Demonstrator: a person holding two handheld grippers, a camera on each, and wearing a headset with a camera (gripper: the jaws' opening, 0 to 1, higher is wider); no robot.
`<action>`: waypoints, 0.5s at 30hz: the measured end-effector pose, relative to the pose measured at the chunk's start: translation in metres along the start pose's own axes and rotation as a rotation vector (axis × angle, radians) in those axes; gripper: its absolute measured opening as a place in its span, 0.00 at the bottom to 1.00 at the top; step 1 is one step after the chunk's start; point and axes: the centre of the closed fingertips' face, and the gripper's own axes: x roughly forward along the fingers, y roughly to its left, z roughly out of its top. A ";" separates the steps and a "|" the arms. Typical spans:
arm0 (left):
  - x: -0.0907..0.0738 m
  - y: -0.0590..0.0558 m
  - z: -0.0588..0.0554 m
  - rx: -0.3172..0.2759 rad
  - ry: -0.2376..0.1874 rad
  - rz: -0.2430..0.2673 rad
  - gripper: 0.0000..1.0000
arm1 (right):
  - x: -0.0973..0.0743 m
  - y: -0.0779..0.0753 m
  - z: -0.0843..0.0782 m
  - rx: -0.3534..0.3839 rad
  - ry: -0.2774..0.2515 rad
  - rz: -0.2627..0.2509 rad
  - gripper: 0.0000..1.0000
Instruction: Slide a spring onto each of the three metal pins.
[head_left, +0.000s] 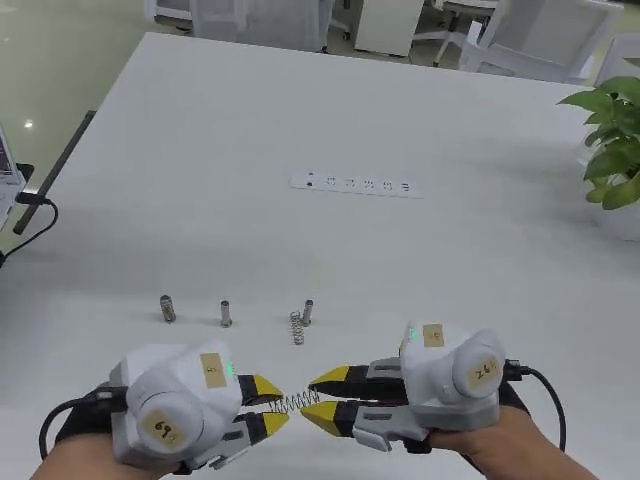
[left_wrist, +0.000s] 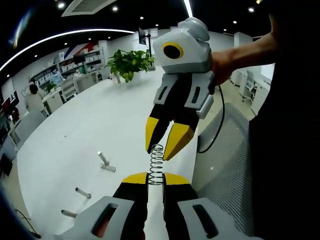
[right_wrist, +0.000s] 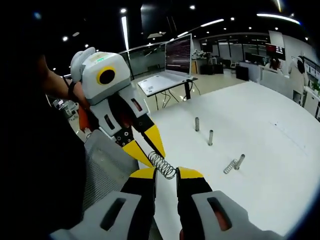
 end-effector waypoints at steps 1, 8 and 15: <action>0.000 0.000 0.000 -0.001 0.001 -0.002 0.03 | 0.000 0.000 0.001 -0.001 0.000 0.001 0.12; 0.002 -0.003 -0.001 0.014 0.010 -0.019 0.03 | -0.002 0.003 0.001 -0.021 0.016 0.025 0.11; 0.007 -0.005 -0.001 0.019 0.012 -0.030 0.02 | -0.004 0.005 0.001 -0.045 0.048 0.033 0.11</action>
